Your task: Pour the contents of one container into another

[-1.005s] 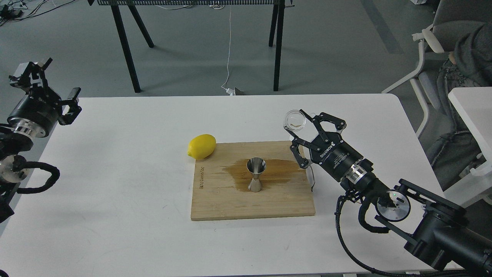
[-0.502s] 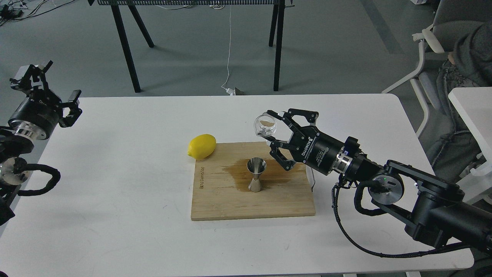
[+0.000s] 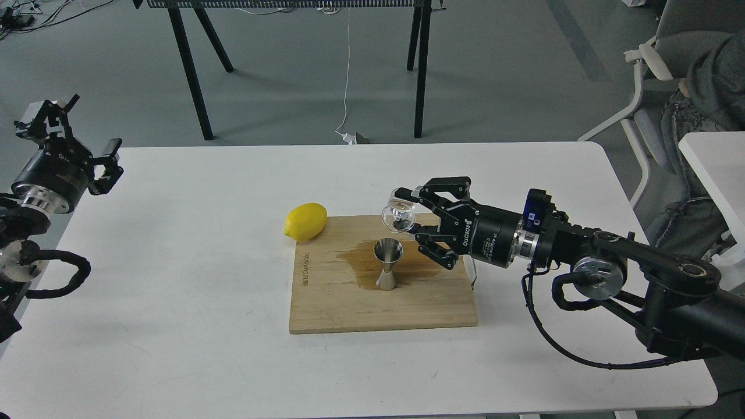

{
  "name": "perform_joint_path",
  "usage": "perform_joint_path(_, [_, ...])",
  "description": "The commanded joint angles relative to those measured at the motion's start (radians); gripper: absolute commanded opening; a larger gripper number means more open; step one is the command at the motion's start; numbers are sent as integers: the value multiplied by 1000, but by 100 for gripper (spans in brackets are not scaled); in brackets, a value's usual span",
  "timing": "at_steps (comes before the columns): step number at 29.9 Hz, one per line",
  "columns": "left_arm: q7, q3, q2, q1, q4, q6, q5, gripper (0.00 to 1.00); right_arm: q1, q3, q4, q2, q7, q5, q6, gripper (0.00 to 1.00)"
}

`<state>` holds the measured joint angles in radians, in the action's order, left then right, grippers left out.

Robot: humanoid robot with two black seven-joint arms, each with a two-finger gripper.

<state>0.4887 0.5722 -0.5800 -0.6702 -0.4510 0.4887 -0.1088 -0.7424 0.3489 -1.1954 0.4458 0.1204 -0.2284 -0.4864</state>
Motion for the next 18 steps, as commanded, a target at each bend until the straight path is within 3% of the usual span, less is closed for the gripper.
perform_joint_path(1, [0, 0, 0, 4, 0, 0, 0, 100, -9, -1, 2, -1, -4, -31, 5, 43])
perform_joint_path(18, [0, 0, 0, 24, 2, 0, 0, 100, -103, -102, 10, -13, -16, -150, 75, 43])
